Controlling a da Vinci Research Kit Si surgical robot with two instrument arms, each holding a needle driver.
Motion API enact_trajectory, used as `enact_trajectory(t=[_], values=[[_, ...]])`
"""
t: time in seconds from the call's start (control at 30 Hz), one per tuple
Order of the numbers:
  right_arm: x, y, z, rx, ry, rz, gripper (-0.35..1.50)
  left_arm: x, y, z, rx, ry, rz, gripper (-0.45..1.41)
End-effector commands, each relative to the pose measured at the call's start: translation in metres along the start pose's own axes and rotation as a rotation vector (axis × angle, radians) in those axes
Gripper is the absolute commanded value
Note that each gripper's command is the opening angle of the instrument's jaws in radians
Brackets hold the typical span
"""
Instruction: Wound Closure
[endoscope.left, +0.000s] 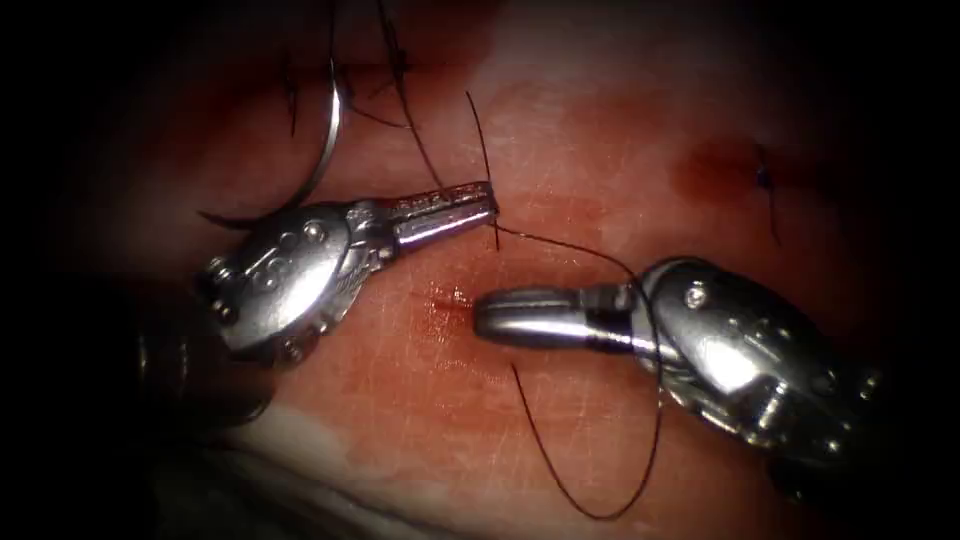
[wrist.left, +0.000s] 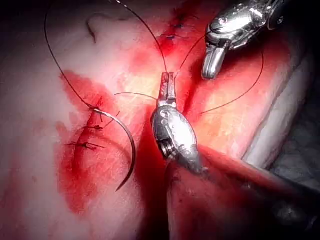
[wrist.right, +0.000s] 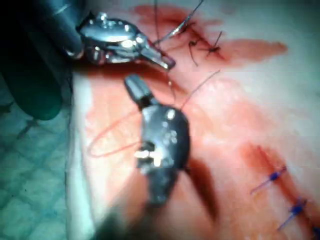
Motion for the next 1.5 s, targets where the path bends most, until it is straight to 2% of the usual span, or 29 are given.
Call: enact_trajectory(t=[0.03,0.17,0.2,0.23,0.27,0.3,0.4,0.47,0.5,0.53,0.7,0.8,0.97,1.07,1.3,1.5], values=[[-0.0005,0.0001,0.0007,0.002,0.001,0.002,-0.35,-0.0009,0.0003,0.0002,-0.004,0.001,-0.003,-0.45],[-0.0002,0.0007,0.0007,-0.053,0.02,0.01,-0.35,-0.0007,0.0015,-0.0009,-0.01,0.001,-0.004,-0.45],[-0.0001,0.0009,0.0007,-0.064,0.027,0.011,-0.11,-0.0007,0.0017,-0.0011,-0.015,-0.002,-0.004,-0.45],[0.0,0.001,0.0007,-0.072,0.034,0.018,0.04,-0.0007,0.002,-0.0013,-0.017,-0.005,-0.004,-0.45],[0.0002,0.0012,0.0007,-0.096,0.046,0.026,0.29,-0.0007,0.0028,-0.0016,-0.025,-0.01,-0.003,-0.45],[0.0003,0.0012,0.0007,-0.106,0.054,0.033,0.42,-0.0008,0.0031,-0.0018,-0.029,-0.013,-0.002,-0.45],[0.0007,0.0013,0.0007,-0.122,0.074,0.043,0.61,-0.0011,0.004,-0.0019,-0.038,-0.021,0.002,-0.45],[0.0008,0.0015,0.0009,-0.143,0.077,0.051,0.83,-0.0011,0.0045,-0.0017,-0.044,-0.02,0.003,-0.45],[0.0008,0.0017,0.0012,-0.158,0.079,0.057,0.99,-0.0011,0.0048,-0.0016,-0.047,-0.019,0.002,-0.45],[0.0007,0.0019,0.0013,-0.167,0.08,0.056,1.06,-0.0009,0.005,-0.0016,-0.048,-0.019,0.001,-0.45],[0.0003,0.0025,0.0017,-0.203,0.084,0.058,1.09,-0.0003,0.0059,-0.0019,-0.059,-0.017,-0.004,-0.45],[-0.0003,0.0028,0.0021,-0.238,0.057,0.052,1.09,0.0004,0.0067,-0.0023,-0.066,-0.016,-0.01,-0.45],[-0.0021,0.0034,0.0038,-0.323,-0.038,0.039,1.08,0.0037,0.0087,-0.0026,-0.092,-0.01,-0.04,-0.45],[-0.0031,0.0034,0.0048,-0.366,-0.064,0.034,1.06,0.0054,0.01,-0.0025,-0.113,-0.011,-0.054,-0.45],[-0.0046,0.0022,0.0064,-0.335,-0.119,0.004,1.01,0.0088,0.0103,-0.0019,-0.128,-0.003,-0.067,-0.45],[-0.0055,0.001,0.0072,-0.273,-0.153,-0.005,0.99,0.0121,0.0074,-0.0014,-0.106,0.002,-0.051,-0.45]])
